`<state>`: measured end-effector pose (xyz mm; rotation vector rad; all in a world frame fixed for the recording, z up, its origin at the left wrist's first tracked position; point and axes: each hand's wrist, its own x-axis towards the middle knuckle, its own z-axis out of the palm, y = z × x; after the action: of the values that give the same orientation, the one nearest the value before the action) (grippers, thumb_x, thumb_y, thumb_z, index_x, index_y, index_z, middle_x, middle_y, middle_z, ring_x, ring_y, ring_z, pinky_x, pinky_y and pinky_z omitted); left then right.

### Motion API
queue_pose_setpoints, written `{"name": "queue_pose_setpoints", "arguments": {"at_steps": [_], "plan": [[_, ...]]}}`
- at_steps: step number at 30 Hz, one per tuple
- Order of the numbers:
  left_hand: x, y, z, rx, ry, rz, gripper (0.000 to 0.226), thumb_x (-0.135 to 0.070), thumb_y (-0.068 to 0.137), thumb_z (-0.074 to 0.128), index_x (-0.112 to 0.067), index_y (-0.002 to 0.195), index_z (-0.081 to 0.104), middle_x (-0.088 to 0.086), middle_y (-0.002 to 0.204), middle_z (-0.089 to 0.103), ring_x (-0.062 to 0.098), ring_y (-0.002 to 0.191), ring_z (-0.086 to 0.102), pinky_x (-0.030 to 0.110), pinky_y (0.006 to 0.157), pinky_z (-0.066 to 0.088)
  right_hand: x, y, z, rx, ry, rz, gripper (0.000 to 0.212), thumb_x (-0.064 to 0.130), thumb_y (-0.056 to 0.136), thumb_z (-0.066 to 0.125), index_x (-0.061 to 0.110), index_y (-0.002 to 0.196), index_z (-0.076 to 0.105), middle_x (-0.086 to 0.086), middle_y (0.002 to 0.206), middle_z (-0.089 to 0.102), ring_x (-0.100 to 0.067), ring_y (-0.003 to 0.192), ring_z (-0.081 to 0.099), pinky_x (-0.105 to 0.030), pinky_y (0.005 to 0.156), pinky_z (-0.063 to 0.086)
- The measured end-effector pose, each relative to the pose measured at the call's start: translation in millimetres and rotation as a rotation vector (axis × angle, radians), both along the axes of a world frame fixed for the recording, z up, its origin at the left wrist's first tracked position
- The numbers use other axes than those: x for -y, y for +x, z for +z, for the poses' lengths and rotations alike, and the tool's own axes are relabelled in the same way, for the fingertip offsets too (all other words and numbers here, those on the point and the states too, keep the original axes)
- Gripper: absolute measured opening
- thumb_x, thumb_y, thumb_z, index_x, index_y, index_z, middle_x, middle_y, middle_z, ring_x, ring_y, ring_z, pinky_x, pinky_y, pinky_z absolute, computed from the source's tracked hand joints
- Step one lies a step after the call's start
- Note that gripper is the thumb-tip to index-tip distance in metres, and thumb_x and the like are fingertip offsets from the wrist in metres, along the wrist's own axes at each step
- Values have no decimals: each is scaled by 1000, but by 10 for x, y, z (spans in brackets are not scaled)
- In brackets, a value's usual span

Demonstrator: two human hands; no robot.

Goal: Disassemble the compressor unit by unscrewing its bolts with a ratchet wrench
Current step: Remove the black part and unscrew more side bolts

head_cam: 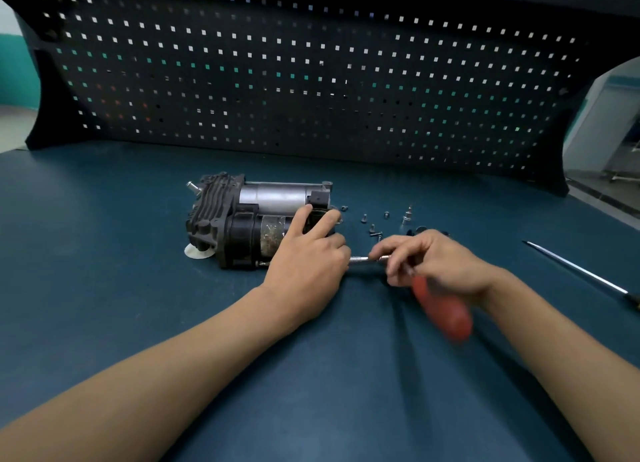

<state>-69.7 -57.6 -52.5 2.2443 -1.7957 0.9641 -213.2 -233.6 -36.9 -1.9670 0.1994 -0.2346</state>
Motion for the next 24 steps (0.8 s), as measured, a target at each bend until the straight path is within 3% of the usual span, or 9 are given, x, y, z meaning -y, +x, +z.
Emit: {"name": "queue_pose_setpoints", "arguments": {"at_steps": [2,5,7,9,11,13,17,20,24], "plan": [[-2,10,-9,4,5,3,13,-26,86,64,-21,76,68,-9,80,66,25,127,47,51,109,24,-39,-4,-3,-6,-18,14,54,-31,71,61,19,58,77,3,102,74,-11,96,66,-24,78,49],[5,5,-3,-6,-1,6,16,-27,88,62,-21,76,69,-9,81,66,25,127,46,50,110,21,-77,-20,22,59,64,-32,37,-20,74,72,15,63,76,-5,104,73,-12,97,67,-30,88,50],[9,3,5,-11,-8,5,17,-27,89,60,-20,76,70,-9,81,66,24,128,47,49,109,19,-80,-25,28,79,76,-84,39,-18,80,68,17,66,77,-2,104,76,-18,100,67,-38,91,50],[12,6,9,-28,-23,-4,18,-28,89,60,-20,77,71,-9,82,68,24,128,48,48,109,18,-83,-22,19,54,36,-112,33,-12,84,68,17,75,78,0,109,76,-16,89,67,-41,82,47],[16,7,11,-50,-24,-7,20,-30,90,58,-20,78,71,-8,84,68,23,129,46,48,110,18,-79,-1,9,5,14,-137,17,-2,88,68,12,94,76,-8,114,74,-15,80,66,-31,69,46],[20,9,11,-69,-16,-4,21,-31,91,56,-20,80,71,-9,86,69,22,131,44,48,111,17,-60,34,-8,-37,101,-180,21,12,87,69,11,107,73,-12,114,73,-17,75,68,-22,58,44],[18,11,12,-75,-9,5,21,-30,92,55,-21,82,71,-10,88,69,21,133,42,48,112,17,-54,142,-4,-110,301,-315,28,33,95,62,9,109,67,-4,96,76,-19,56,65,-20,43,43],[11,14,13,-79,-18,-8,21,-30,92,56,-20,80,71,-10,86,69,21,132,44,48,112,22,-37,175,-15,-136,323,-365,29,35,98,60,8,106,67,-4,78,66,-17,48,60,-20,39,40],[10,15,15,-80,-27,-20,22,-30,91,56,-19,79,71,-9,85,69,22,131,45,48,112,24,-21,160,10,-184,376,-359,27,33,95,64,7,99,64,-10,78,67,-14,48,58,-18,40,41]]}}
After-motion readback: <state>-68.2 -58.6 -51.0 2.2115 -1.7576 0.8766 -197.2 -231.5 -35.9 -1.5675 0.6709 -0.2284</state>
